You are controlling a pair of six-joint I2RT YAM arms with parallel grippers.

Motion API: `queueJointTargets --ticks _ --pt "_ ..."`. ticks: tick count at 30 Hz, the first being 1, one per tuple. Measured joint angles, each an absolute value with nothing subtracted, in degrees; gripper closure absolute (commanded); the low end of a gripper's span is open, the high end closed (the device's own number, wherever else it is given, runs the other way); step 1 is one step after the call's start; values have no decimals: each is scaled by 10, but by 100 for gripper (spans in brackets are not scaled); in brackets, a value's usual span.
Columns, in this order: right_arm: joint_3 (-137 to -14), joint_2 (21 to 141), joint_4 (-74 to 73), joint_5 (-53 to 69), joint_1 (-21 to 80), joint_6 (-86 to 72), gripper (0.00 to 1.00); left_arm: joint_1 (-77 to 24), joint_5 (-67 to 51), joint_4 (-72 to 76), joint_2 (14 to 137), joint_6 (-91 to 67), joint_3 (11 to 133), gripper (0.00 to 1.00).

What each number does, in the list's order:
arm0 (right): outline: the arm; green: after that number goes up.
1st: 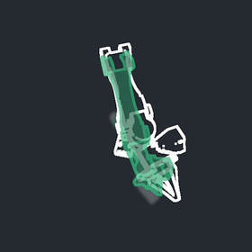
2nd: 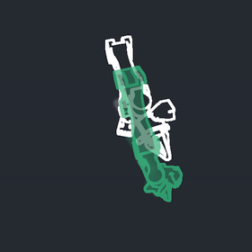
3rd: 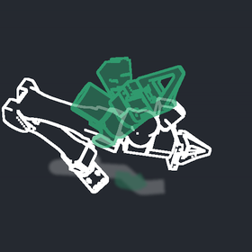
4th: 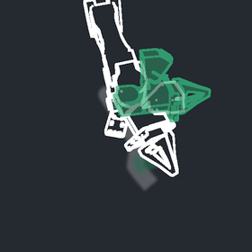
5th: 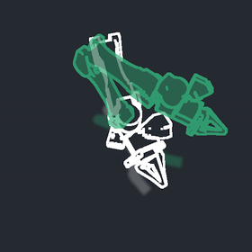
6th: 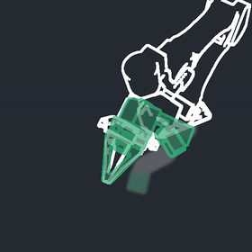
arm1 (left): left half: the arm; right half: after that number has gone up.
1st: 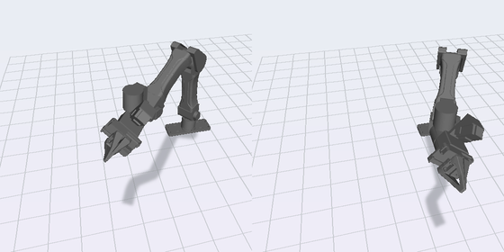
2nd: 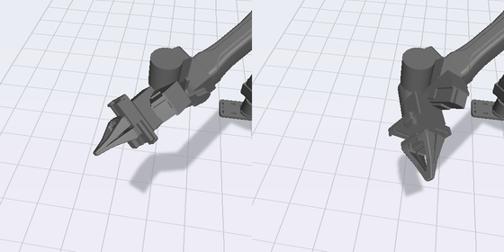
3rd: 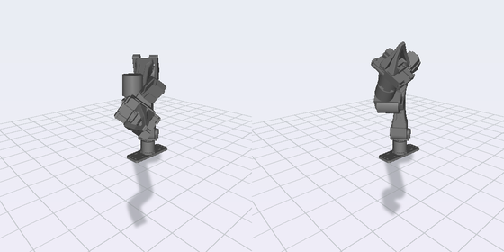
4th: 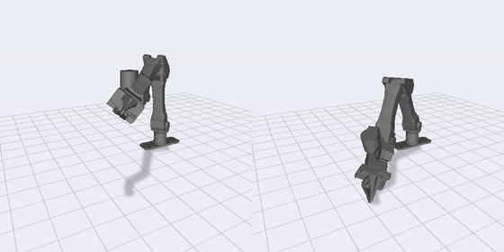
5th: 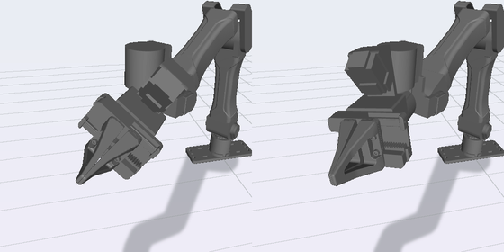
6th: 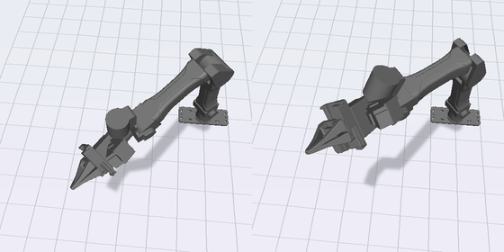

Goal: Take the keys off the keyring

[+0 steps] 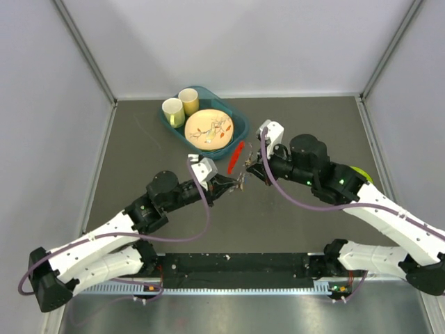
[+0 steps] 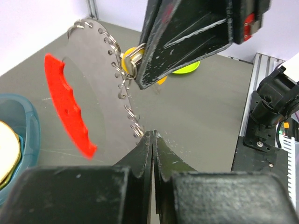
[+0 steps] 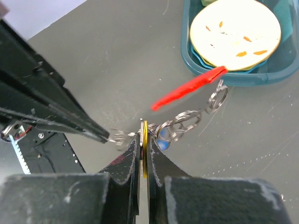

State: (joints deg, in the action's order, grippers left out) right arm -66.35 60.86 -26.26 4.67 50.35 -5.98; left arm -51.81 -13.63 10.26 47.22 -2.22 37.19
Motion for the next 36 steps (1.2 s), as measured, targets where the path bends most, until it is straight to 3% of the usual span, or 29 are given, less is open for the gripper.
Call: queueJointTargets --ticks 2,8,36 --pt "-660 598 -262 60 503 -45 100 -518 -136 87 482 -23 385 81" --pt "-656 572 -262 94 503 -8 100 -518 -146 68 484 -22 411 71" --pt "-656 563 -262 167 503 -7 100 -518 -216 60 538 32 479 68"
